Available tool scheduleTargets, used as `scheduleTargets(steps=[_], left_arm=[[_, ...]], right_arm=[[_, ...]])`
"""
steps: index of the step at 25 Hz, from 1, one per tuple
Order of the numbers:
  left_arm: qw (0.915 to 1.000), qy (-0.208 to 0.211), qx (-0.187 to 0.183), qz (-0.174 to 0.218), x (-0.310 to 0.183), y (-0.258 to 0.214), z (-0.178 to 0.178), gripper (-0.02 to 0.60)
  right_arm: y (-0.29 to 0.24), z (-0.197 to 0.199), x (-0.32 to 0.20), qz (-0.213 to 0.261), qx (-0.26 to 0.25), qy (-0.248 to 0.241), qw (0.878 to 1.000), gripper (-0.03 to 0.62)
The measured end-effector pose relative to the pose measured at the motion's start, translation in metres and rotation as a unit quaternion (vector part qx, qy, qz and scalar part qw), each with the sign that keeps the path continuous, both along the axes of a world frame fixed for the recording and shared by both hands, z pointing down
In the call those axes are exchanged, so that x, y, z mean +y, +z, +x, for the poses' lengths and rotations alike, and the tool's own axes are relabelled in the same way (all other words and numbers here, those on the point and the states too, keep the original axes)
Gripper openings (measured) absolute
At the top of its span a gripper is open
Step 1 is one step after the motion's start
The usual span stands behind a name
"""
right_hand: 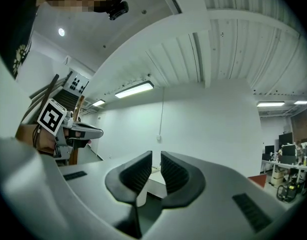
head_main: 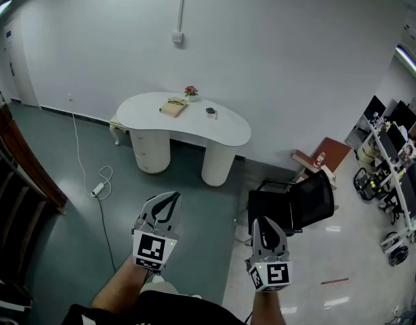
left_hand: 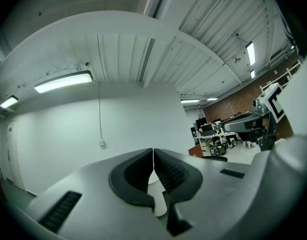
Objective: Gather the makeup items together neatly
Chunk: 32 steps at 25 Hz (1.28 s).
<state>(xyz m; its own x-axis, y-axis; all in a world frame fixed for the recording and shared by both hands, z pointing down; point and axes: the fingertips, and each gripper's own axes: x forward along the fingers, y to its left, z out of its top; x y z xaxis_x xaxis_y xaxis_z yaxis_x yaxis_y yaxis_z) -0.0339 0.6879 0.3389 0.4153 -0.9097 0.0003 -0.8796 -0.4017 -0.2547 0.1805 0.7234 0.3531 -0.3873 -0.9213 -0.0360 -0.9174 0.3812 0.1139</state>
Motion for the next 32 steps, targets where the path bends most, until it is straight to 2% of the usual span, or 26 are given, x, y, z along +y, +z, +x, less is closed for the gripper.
scheduleTargets(steps=[3, 8, 13, 20, 32], left_arm=[[1.0000, -0.003, -0.001, -0.005, -0.007, 0.005, -0.005, 0.025], [1.0000, -0.004, 0.003, -0.002, -0.029, 0.010, -0.015, 0.025], [0.9998, 0.011, 0.015, 0.000, -0.073, 0.007, -0.021, 0.025], [0.9989, 0.044, 0.018, -0.002, -0.143, 0.011, -0.022, 0.025], [0.9979, 0.064, 0.010, -0.006, -0.227, 0.020, -0.045, 0.025]], right_arm=[[0.007, -0.008, -0.009, -0.007, 0.000, -0.017, 1.000, 0.134], [0.015, -0.020, -0.037, -0.021, 0.005, -0.021, 1.000, 0.216], [0.014, -0.025, -0.076, -0.033, 0.004, 0.000, 0.999, 0.236], [0.000, -0.027, -0.135, -0.022, 0.008, 0.036, 0.999, 0.236], [0.005, -0.063, -0.210, -0.026, 0.006, 0.045, 0.999, 0.236]])
